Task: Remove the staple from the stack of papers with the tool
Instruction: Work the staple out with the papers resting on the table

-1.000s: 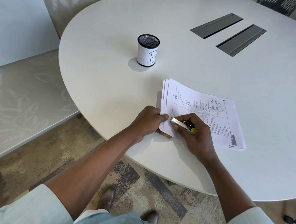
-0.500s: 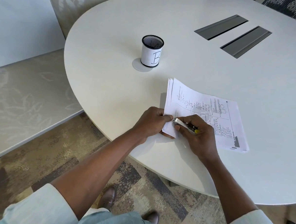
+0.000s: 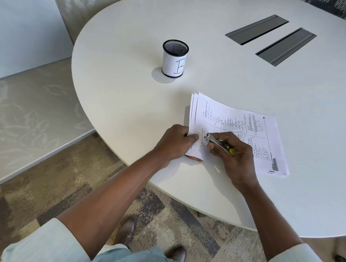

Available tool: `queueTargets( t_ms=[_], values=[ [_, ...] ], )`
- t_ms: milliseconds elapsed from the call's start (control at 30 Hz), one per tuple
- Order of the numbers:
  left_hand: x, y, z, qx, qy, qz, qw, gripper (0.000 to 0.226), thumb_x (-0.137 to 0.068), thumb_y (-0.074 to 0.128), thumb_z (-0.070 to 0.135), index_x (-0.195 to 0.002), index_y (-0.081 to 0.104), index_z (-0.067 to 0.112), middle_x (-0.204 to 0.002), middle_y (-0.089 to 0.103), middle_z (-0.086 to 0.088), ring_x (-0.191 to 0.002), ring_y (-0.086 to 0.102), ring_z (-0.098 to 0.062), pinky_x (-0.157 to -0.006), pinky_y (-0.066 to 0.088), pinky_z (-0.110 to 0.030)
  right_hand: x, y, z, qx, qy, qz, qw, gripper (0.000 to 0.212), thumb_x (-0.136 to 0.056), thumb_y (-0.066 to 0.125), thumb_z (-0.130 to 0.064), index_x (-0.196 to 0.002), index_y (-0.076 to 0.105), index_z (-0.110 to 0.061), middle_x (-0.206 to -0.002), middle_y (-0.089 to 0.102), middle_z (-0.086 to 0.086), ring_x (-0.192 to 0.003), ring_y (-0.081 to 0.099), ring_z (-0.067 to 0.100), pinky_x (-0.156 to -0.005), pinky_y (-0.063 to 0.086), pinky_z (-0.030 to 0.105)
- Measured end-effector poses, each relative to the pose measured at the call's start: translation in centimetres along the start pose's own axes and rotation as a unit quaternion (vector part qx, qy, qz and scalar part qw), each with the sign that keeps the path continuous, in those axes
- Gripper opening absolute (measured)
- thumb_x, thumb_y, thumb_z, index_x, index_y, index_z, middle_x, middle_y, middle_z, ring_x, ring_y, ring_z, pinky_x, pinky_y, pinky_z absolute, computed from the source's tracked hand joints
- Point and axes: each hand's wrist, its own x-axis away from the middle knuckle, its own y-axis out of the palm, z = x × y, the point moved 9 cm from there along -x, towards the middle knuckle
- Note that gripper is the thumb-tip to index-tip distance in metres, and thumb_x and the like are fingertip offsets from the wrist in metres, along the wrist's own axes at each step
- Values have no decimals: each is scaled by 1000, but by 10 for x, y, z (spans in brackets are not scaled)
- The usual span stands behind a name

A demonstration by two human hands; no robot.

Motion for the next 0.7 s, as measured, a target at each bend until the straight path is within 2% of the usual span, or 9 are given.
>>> queueTargets(
  t_ms=[67, 133, 233, 300, 367, 433, 567, 633, 700],
  values=[
    [0, 0, 2, 25, 1, -7, 1000, 46, -91, 71, 36, -92, 70, -10, -76, 67, -12, -72, 58, -22, -74, 45, -34, 0, -2, 1, -7, 7, 7, 1000, 18, -96, 80, -2, -114, 80, -6, -103, 79, 4, -88, 71, 11, -83, 56, 23],
    [0, -2, 2, 46, -1, -16, 999, 54, -83, 69, 41, -104, 77, -8, -98, 80, -28, -81, 67, -22, -80, 52, -37, 0, -2, 2, -12, 13, 10, 1000, 18, -96, 81, -3, -114, 81, -8, -104, 80, 2, -90, 72, 12, -86, 58, 29],
    [1, -2, 2, 52, -2, -32, 998, 55, -84, 70, 42, -111, 77, -5, -117, 77, -33, -89, 69, -23, -93, 62, -49, 1, -2, 3, -6, 14, 20, 1000, 19, -95, 83, -5, -114, 83, -11, -104, 82, 0, -91, 73, 14, -88, 60, 33],
    [2, -3, 4, 42, -1, -25, 999, 52, -89, 70, 40, -110, 76, -6, -102, 80, -28, -84, 66, -22, -86, 59, -43, 2, -5, 2, -17, 18, 37, 999, 19, -95, 83, -5, -113, 83, -10, -97, 82, 1, -83, 73, 13, -82, 59, 28],
    [4, -3, 5, 30, 1, -14, 999, 43, -99, 70, 32, -106, 73, -10, -83, 68, -13, -77, 55, -21, -76, 44, -36, 1, -12, 2, -56, 37, 69, 995, 17, -94, 82, -3, -110, 84, -10, -88, 81, 1, -73, 71, 14, -75, 58, 24],
    [4, -3, 3, 22, 3, -9, 1000, 32, -104, 68, 25, -104, 77, -5, -87, 71, -6, -79, 57, -20, -78, 43, -35, 0, -22, 3, -116, 57, 105, 986, 16, -94, 81, -4, -109, 85, -8, -88, 80, 4, -70, 67, 17, -73, 55, 24],
    [7, -4, 8, 13, 5, 2, 1000, 22, -108, 66, 20, -104, 86, 12, -112, 86, -4, -96, 76, -21, -85, 54, -32, -2, -55, -3, -197, 55, 159, 966, 16, -99, 73, -7, -109, 86, -10, -96, 79, 8, -76, 61, 22, -72, 47, 30],
    [7, -5, 8, 5, 9, 10, 1000, 22, -107, 66, 21, -102, 85, 12, -106, 86, 0, -89, 72, -14, -78, 52, -28, 3, -78, -6, -185, 48, 188, 963, 20, -101, 68, -8, -109, 86, -13, -102, 80, 9, -78, 62, 24, -73, 49, 29],
    [7, -5, 8, 0, 7, 13, 1000, 23, -107, 67, 22, -96, 83, 10, -84, 80, 8, -74, 66, -9, -69, 47, -25, 11, -104, -5, -134, 49, 221, 965, 23, -105, 64, -9, -116, 84, -11, -105, 80, 10, -78, 65, 21, -70, 50, 24]
  ],
)
